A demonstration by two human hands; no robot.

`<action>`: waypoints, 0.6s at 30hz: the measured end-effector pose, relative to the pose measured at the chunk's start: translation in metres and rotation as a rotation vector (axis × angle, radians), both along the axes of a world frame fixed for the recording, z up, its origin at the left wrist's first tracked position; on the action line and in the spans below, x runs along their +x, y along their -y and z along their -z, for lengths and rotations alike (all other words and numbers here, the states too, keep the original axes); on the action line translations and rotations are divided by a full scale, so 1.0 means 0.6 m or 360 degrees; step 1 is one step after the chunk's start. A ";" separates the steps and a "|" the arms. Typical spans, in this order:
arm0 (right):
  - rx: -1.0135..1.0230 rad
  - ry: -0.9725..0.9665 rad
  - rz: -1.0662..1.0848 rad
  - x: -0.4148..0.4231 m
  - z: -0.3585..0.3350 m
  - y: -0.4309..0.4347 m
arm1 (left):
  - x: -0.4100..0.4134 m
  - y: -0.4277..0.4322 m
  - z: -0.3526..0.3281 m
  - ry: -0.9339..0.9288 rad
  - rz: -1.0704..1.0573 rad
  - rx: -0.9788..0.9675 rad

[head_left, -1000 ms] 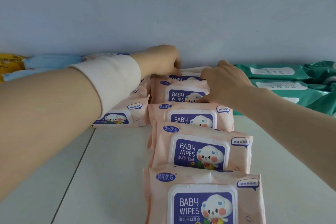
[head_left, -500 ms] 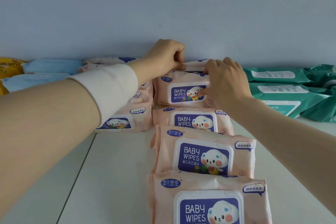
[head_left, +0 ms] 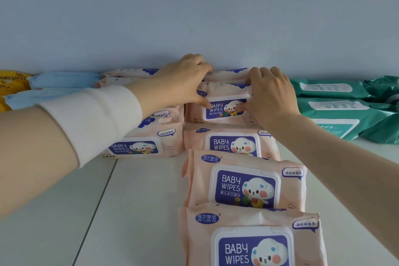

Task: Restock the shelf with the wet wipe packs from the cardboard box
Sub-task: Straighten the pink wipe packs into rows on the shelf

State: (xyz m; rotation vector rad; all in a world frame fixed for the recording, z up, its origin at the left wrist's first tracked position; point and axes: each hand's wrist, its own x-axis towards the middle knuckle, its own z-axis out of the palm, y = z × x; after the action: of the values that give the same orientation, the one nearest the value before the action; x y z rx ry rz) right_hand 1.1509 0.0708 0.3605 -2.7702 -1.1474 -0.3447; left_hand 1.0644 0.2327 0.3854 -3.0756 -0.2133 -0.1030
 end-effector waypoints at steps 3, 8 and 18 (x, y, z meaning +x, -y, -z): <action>-0.0015 -0.0026 0.0015 0.004 -0.002 -0.001 | 0.010 0.002 0.007 0.0098 0.0000 -0.0044; -0.0020 -0.0019 0.0047 0.007 -0.004 -0.006 | 0.023 0.002 0.009 0.0196 -0.0034 -0.0079; -0.0168 0.0131 0.0028 0.010 -0.004 0.001 | 0.009 0.023 0.009 0.0090 -0.0064 0.0213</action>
State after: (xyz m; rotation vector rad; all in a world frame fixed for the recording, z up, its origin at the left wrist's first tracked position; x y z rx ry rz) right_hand 1.1570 0.0701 0.3629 -2.8839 -1.1936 -0.4154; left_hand 1.0697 0.2191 0.3802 -2.9359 -0.2599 -0.1943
